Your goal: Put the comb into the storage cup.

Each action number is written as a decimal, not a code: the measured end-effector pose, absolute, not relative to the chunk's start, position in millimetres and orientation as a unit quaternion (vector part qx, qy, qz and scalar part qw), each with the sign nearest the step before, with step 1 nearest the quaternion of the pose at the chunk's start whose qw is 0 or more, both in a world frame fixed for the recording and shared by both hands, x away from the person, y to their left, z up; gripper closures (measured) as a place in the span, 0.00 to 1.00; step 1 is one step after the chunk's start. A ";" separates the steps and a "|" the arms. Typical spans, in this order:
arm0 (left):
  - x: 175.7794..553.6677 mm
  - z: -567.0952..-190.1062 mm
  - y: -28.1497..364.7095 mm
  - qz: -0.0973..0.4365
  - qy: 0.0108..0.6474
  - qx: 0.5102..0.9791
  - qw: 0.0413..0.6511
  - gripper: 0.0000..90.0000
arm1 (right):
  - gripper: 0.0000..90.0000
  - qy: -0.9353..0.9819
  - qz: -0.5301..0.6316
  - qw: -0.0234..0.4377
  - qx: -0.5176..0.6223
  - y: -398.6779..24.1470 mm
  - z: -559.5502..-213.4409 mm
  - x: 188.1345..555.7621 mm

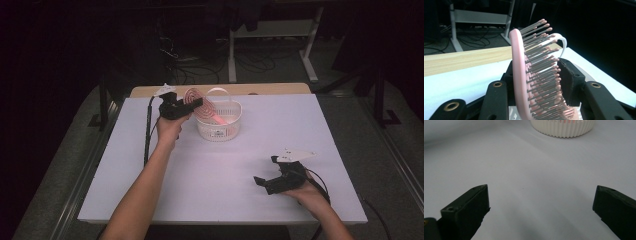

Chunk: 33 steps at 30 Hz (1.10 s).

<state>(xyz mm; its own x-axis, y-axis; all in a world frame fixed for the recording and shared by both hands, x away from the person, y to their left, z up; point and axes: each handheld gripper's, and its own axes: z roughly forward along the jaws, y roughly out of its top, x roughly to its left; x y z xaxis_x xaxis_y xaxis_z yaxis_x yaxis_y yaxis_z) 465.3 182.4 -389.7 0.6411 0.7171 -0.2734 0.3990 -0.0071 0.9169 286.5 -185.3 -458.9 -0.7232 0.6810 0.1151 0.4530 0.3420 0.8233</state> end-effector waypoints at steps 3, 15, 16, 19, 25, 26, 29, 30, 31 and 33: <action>465.3 -390.1 182.8 0.145 0.399 0.702 0.572 0.59 | 0.00 0.810 0.454 0.126 0.350 -185.3 -458.9 286.5; 463.9 -387.2 191.0 0.170 0.388 0.713 0.559 0.43 | 0.00 0.809 0.454 0.126 0.350 -185.3 -459.2 286.7; 463.5 -386.9 191.5 0.170 0.385 0.715 0.558 0.41 | 0.00 0.809 0.454 0.126 0.350 -185.3 -459.2 286.7; 462.4 -385.9 193.5 0.174 0.378 0.720 0.555 0.37 | 0.00 0.809 0.455 0.125 0.351 -185.5 -459.3 287.0; 461.2 -383.0 199.5 0.173 0.369 0.729 0.550 0.25 | 0.00 0.808 0.455 0.125 0.352 -185.8 -459.6 287.4; 460.8 -382.3 200.7 0.173 0.367 0.731 0.549 0.23 | 0.00 0.808 0.456 0.124 0.352 -185.9 -459.7 287.4; 459.2 -379.5 205.3 0.172 0.362 0.735 0.547 0.18 | 0.00 0.808 0.457 0.123 0.351 -186.1 -460.5 287.5; 458.7 -378.6 206.9 0.170 0.361 0.736 0.548 0.17 | 0.00 0.809 0.457 0.123 0.350 -186.3 -460.9 287.7; 458.3 -377.7 208.8 0.169 0.360 0.737 0.546 0.16 | 0.00 0.808 0.457 0.122 0.350 -186.4 -461.1 288.0; 457.3 -376.4 212.3 0.168 0.358 0.739 0.545 0.14 | 0.00 0.808 0.458 0.121 0.350 -186.9 -461.2 289.0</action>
<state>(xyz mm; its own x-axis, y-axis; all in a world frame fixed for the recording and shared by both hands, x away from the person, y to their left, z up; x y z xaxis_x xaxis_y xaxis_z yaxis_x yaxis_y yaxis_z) 457.3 212.3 -376.4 0.6874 0.7123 -0.1418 0.3454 -0.1489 0.9266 289.0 -186.9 -461.2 -0.7256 0.6767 0.1253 0.4547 0.3347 0.8254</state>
